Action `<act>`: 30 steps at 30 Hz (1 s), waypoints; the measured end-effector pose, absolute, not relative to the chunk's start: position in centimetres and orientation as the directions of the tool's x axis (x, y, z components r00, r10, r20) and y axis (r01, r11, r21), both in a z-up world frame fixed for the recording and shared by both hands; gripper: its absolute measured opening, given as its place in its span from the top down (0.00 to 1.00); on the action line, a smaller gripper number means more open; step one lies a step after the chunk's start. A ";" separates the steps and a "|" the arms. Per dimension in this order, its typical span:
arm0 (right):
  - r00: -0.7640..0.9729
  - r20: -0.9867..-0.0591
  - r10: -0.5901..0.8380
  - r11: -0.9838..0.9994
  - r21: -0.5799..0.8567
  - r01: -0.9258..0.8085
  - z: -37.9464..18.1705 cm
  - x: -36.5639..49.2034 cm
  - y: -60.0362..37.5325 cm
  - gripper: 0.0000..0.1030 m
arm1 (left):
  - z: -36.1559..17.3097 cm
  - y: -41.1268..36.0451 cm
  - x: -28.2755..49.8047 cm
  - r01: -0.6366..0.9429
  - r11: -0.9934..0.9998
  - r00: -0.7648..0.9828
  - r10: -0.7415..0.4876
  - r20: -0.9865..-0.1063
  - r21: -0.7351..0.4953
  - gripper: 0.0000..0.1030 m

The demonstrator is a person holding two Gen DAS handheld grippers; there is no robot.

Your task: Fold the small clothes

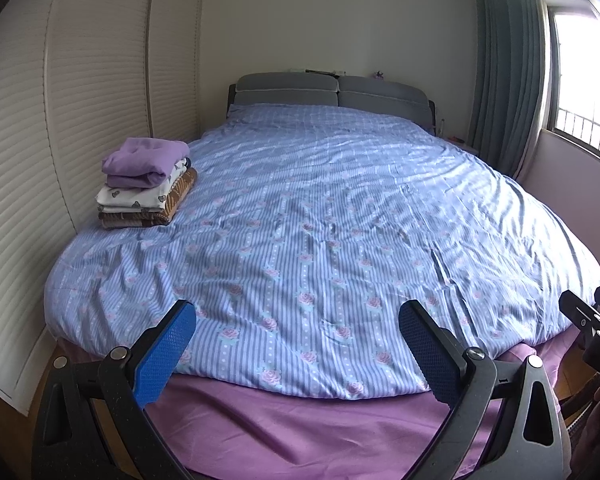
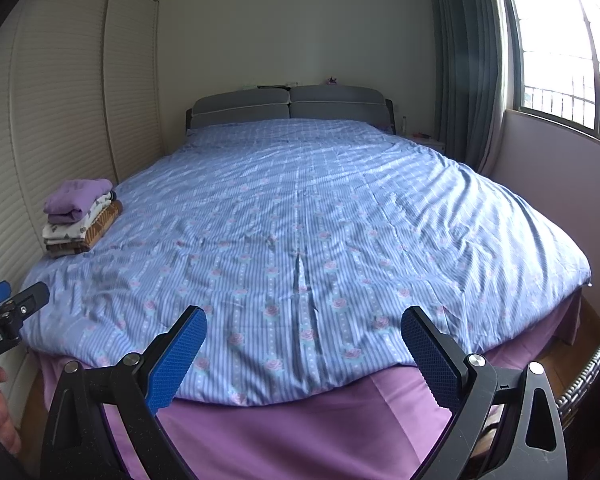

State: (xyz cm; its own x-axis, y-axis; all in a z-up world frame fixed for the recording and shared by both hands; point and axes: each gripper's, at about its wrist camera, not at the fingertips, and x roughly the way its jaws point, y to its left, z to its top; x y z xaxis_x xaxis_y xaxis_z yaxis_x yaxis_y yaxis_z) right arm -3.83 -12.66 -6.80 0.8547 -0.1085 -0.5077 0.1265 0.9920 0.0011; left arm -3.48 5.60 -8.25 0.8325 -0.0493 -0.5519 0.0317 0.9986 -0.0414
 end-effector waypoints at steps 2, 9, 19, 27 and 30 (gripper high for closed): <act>0.855 -0.507 -0.109 0.992 0.000 0.127 -6.9 -3.9 -12.6 0.04 | -8.4 5.6 -3.4 0.039 0.998 0.828 -0.059 -0.558 -0.047 0.00; 0.854 -0.508 -0.110 0.992 0.001 0.128 -6.9 -3.9 -12.7 0.04 | -8.7 5.7 -3.1 0.045 0.998 0.816 -0.066 -0.574 -0.051 0.00; 0.853 -0.509 -0.113 0.992 -0.005 0.129 -7.0 -4.1 -12.3 0.04 | -9.0 6.0 -2.8 0.045 0.998 0.809 -0.066 -0.585 -0.050 0.00; 0.852 -0.511 -0.112 0.992 -0.005 0.127 -7.1 -3.8 -12.4 0.04 | -9.1 6.0 -2.8 0.040 0.998 0.810 -0.061 -0.584 -0.049 0.00; 0.852 -0.512 -0.110 0.992 -0.004 0.126 -7.1 -3.8 -12.3 0.04 | -9.2 6.0 -2.8 0.040 0.998 0.809 -0.061 -0.585 -0.048 0.00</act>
State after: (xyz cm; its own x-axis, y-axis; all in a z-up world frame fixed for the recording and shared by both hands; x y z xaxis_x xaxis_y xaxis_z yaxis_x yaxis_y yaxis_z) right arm -3.81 -12.32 -7.11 0.8521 -0.1104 -0.5116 0.1263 0.9920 -0.0037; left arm -2.78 5.95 -9.21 0.8090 -0.0606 -0.5847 0.0399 0.9980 -0.0482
